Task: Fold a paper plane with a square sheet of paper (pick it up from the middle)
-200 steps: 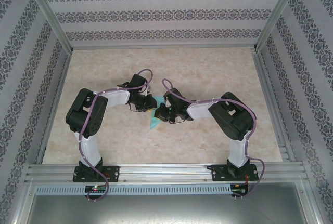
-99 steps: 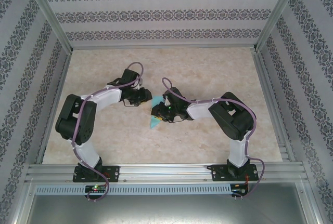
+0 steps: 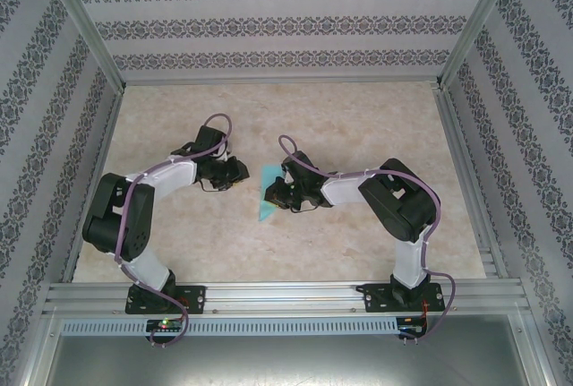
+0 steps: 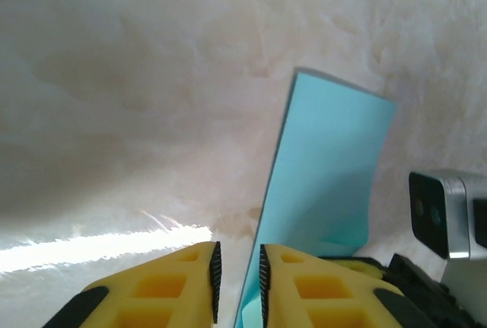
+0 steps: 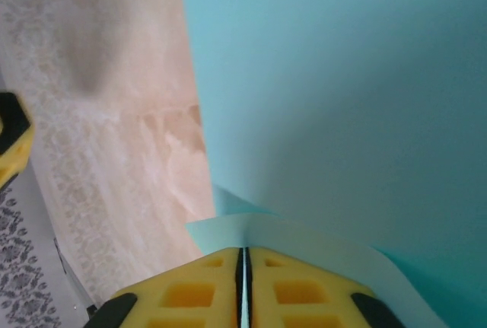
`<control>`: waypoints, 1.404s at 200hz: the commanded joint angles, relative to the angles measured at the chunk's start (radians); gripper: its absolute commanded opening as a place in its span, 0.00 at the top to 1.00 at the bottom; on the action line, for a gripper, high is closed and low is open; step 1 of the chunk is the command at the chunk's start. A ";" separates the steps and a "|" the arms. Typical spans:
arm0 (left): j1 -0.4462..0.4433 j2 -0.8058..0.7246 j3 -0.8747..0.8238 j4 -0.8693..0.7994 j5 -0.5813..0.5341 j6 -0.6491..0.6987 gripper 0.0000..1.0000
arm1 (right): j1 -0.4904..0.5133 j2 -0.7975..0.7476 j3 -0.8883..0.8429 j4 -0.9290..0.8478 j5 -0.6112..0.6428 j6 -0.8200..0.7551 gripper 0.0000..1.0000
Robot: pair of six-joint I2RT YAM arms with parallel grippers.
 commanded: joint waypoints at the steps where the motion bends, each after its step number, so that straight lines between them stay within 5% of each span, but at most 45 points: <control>1: -0.052 -0.040 -0.027 -0.008 0.053 0.009 0.79 | -0.001 0.033 -0.015 -0.134 0.062 -0.032 0.90; 92: -0.188 -0.103 -0.148 0.040 0.109 -0.063 1.00 | -0.002 0.045 -0.005 -0.161 0.072 -0.041 0.98; 281: -0.240 -0.001 -0.208 0.053 0.068 -0.075 1.00 | -0.001 0.058 -0.021 -0.144 0.066 -0.028 0.99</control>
